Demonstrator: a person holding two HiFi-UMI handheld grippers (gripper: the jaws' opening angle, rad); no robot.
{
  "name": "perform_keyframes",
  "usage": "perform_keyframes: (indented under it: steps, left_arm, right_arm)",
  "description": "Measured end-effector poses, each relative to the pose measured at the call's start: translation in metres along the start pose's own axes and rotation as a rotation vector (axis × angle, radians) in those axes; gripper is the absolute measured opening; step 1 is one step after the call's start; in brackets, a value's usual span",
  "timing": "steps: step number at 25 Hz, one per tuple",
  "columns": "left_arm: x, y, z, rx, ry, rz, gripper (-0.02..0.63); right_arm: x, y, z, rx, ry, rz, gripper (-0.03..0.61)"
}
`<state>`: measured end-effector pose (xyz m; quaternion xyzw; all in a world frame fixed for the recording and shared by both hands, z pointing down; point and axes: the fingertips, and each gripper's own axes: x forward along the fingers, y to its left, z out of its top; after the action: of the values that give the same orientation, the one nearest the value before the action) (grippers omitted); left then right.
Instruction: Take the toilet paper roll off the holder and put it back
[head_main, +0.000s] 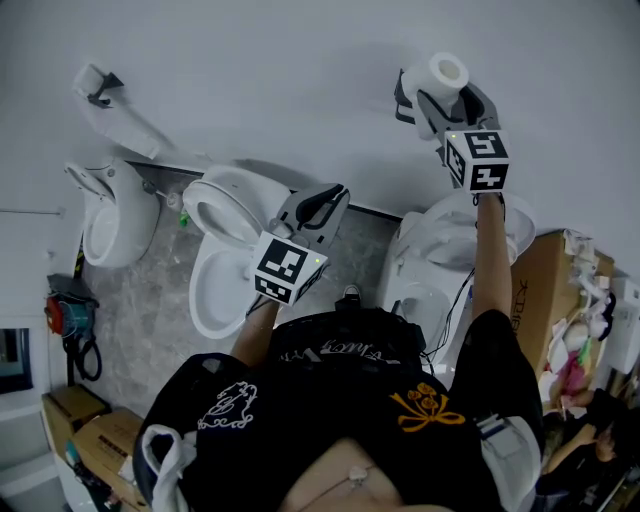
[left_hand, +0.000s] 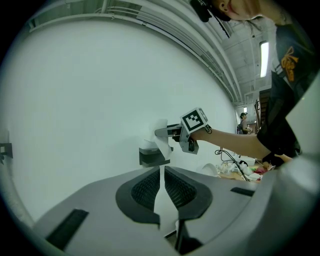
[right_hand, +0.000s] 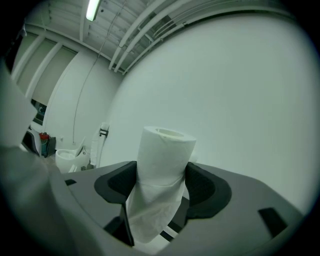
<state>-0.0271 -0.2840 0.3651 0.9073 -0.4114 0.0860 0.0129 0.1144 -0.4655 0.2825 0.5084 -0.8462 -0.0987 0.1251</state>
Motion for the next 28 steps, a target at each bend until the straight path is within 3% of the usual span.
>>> perform_keyframes:
  steps: [6, 11, 28]
  left_arm:
    - [-0.003, -0.010, -0.004, 0.000, 0.000, -0.016, 0.040]
    - [-0.006, -0.018, -0.004, -0.004, -0.003, -0.033, 0.040]
    - [-0.023, -0.026, -0.023, -0.014, 0.025, -0.068, 0.040]
  right_arm:
    - [-0.043, 0.026, 0.015, 0.021, -0.059, 0.021, 0.316]
    - [-0.076, 0.053, 0.010, 0.036, -0.052, 0.032, 0.316]
    - [-0.133, 0.150, -0.088, 0.232, 0.115, 0.026, 0.316]
